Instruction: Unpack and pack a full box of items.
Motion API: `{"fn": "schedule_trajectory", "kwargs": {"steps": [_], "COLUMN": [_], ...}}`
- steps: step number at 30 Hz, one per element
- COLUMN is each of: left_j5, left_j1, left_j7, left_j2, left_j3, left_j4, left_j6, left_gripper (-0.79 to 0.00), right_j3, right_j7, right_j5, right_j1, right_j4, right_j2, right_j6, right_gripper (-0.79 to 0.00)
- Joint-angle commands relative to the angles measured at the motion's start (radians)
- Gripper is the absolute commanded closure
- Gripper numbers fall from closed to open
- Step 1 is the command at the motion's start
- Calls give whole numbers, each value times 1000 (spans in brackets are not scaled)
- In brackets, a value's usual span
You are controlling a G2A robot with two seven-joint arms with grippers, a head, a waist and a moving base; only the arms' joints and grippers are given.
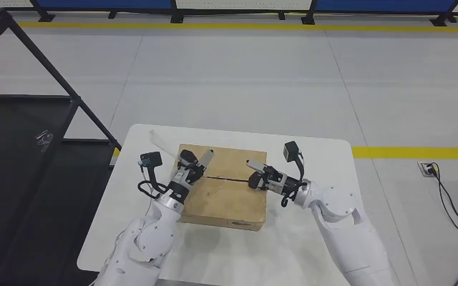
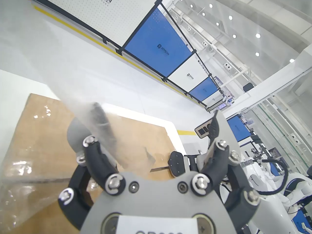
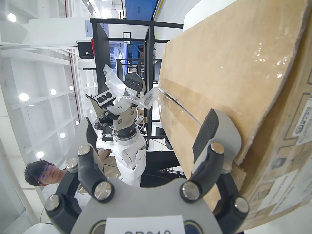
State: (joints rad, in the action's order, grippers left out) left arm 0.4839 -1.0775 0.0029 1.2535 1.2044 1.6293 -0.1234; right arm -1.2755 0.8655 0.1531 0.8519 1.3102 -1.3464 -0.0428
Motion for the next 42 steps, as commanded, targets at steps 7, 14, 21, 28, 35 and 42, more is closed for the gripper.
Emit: {"fn": "schedule_trajectory", "kwargs": {"steps": [7,14,21,28,35,42], "left_j5": [22,43,72,70,40,78], "left_j1": [25,41,49,59,72,70], "left_j7": [-13,-23,-46,-60,-100,-108], "left_j2": [10,20,27,32,37,41], "left_j3": [-24,-49,-66,-60,-54,-68], "left_j4": [-37,-58,-74,-84,-91,-78], "left_j6": [10,15,19,19,14,5], "left_gripper": [-785,-785,-785,-785,-785,-785], "right_j3": [1,-15,-29,-28,-24,-28], "right_j7": [4,-8,-12,-15,-19,-23], "right_j5": [12,24,31,39,48,59], "right_j1": [3,29,51,51,51,57], "right_j4": [-8,22,50,49,46,50], "right_j2": [6,15,23,29,33,39], "right_j6": [-7,-31,-36,-35,-41,-45], "right_gripper": [-785,-785,-785,-785,-785,-785]}}
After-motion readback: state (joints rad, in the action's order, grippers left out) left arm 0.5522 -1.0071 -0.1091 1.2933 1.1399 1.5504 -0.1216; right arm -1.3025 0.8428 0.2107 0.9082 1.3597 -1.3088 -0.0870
